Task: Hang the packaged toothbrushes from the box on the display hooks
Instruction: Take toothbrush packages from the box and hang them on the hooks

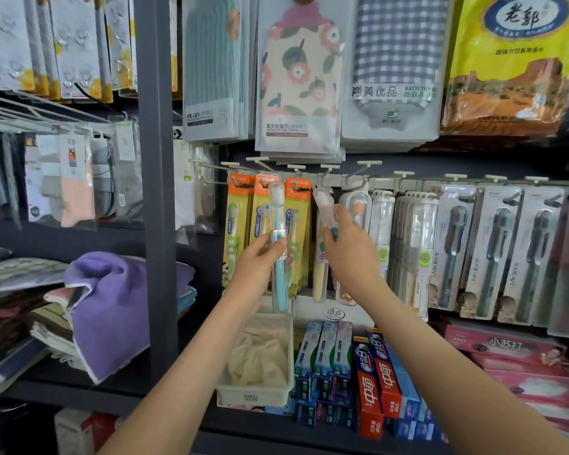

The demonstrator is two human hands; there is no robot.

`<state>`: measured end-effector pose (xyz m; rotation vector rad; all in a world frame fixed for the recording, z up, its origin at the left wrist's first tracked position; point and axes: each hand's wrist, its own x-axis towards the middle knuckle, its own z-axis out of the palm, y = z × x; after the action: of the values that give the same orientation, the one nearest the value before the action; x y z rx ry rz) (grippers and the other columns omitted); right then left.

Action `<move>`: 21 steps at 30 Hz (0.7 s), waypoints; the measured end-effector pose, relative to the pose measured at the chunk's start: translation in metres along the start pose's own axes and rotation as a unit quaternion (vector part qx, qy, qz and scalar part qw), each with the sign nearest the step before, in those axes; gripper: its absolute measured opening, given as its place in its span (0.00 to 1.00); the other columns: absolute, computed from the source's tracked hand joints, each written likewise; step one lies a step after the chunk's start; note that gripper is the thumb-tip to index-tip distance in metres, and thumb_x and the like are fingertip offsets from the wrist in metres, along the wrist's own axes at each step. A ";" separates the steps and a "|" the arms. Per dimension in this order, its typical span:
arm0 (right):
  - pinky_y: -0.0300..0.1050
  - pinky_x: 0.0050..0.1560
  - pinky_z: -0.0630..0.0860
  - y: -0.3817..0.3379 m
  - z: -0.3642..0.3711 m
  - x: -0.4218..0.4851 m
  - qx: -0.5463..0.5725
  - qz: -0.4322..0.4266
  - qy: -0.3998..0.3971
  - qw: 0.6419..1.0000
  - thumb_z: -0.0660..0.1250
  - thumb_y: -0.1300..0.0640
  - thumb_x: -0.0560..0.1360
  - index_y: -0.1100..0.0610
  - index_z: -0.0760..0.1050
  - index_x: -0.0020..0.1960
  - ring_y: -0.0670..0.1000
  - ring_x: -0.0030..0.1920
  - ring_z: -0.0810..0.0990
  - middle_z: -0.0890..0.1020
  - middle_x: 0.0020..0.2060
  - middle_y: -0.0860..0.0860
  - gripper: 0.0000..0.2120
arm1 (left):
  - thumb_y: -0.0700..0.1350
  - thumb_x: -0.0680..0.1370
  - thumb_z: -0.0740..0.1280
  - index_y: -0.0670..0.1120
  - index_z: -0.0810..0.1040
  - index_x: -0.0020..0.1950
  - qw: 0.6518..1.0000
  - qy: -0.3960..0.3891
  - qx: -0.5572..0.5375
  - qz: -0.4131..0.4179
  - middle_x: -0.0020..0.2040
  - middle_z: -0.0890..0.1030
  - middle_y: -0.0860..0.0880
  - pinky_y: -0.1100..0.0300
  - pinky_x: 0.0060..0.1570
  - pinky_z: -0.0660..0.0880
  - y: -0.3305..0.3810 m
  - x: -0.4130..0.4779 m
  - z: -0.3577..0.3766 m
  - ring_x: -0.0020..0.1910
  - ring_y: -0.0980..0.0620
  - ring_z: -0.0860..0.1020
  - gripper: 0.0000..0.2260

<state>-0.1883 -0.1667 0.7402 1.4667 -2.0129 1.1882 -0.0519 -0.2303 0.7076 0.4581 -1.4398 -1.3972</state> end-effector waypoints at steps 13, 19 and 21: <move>0.50 0.34 0.75 -0.005 0.006 -0.016 0.054 0.025 -0.001 0.998 0.56 0.56 0.82 0.60 0.63 0.67 0.59 0.38 0.79 0.79 0.40 0.58 0.16 | 0.46 0.81 0.63 0.52 0.79 0.55 0.999 -0.002 0.037 0.010 0.52 0.83 0.44 0.58 0.47 0.79 -0.001 -0.013 -0.006 0.51 0.48 0.81 0.06; 0.49 0.33 0.75 -0.011 0.002 -0.021 0.054 0.010 0.006 0.998 0.57 0.56 0.82 0.59 0.61 0.71 0.56 0.36 0.78 0.77 0.37 0.54 0.19 | 0.46 0.81 0.64 0.51 0.79 0.56 0.999 -0.005 0.032 0.012 0.50 0.83 0.47 0.60 0.45 0.79 -0.001 -0.019 -0.005 0.49 0.51 0.81 0.07; 0.49 0.33 0.75 -0.011 -0.001 -0.019 0.057 0.011 0.013 0.998 0.58 0.55 0.81 0.58 0.62 0.70 0.56 0.35 0.78 0.77 0.37 0.55 0.19 | 0.47 0.80 0.64 0.52 0.79 0.54 0.999 -0.004 0.033 0.011 0.51 0.82 0.45 0.56 0.50 0.79 -0.001 -0.021 -0.004 0.50 0.49 0.81 0.06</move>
<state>-0.1712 -0.1560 0.7312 1.4777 -1.9790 1.3444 -0.0405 -0.2156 0.6980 0.4776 -1.4955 -1.3384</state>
